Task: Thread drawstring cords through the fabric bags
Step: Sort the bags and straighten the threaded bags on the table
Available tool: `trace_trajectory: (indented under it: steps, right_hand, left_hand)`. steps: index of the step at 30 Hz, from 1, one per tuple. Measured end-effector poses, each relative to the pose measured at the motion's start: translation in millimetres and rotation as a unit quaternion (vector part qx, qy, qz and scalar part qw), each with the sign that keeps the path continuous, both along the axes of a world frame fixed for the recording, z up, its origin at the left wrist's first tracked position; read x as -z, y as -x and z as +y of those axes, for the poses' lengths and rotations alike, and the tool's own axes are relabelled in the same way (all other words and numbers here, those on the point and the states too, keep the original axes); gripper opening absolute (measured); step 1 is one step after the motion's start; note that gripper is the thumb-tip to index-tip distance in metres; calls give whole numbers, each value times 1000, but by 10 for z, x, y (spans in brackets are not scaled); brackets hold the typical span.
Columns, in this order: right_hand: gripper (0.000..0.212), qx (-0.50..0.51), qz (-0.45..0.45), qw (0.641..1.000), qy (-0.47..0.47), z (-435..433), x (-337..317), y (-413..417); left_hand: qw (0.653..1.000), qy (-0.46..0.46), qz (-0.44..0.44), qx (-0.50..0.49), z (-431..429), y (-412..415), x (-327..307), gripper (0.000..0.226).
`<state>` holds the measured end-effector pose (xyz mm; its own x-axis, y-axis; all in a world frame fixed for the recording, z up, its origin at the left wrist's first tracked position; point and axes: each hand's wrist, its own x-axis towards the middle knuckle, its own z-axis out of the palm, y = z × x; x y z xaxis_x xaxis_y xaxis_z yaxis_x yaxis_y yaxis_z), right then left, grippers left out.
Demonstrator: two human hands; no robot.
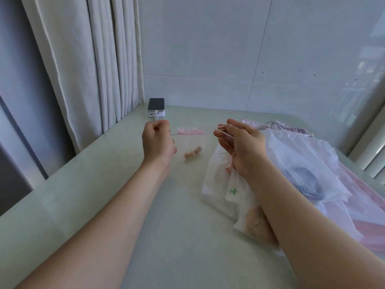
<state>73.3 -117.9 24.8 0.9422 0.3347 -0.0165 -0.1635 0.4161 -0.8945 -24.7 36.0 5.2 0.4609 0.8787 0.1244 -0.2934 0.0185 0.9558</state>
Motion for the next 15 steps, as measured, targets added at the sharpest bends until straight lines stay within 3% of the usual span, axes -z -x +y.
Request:
trace_trajectory:
  steps: [5,9,11,15]
  right_hand:
    - [36,-23,-18,1000,11,34,-60,27]
    - [36,-3,-100,985,139,49,-70,80]
    - [27,2,-191,953,235,55,-65,97]
    - [18,-12,-353,851,388,30,-54,119]
  left_hand:
    - [952,-285,106,-33,-81,31,37,20]
    - [878,-446,160,-75,-89,101,68,23]
    - [855,-479,183,-80,-62,126,83,22]
    - [821,-510,239,-95,-18,166,88,20]
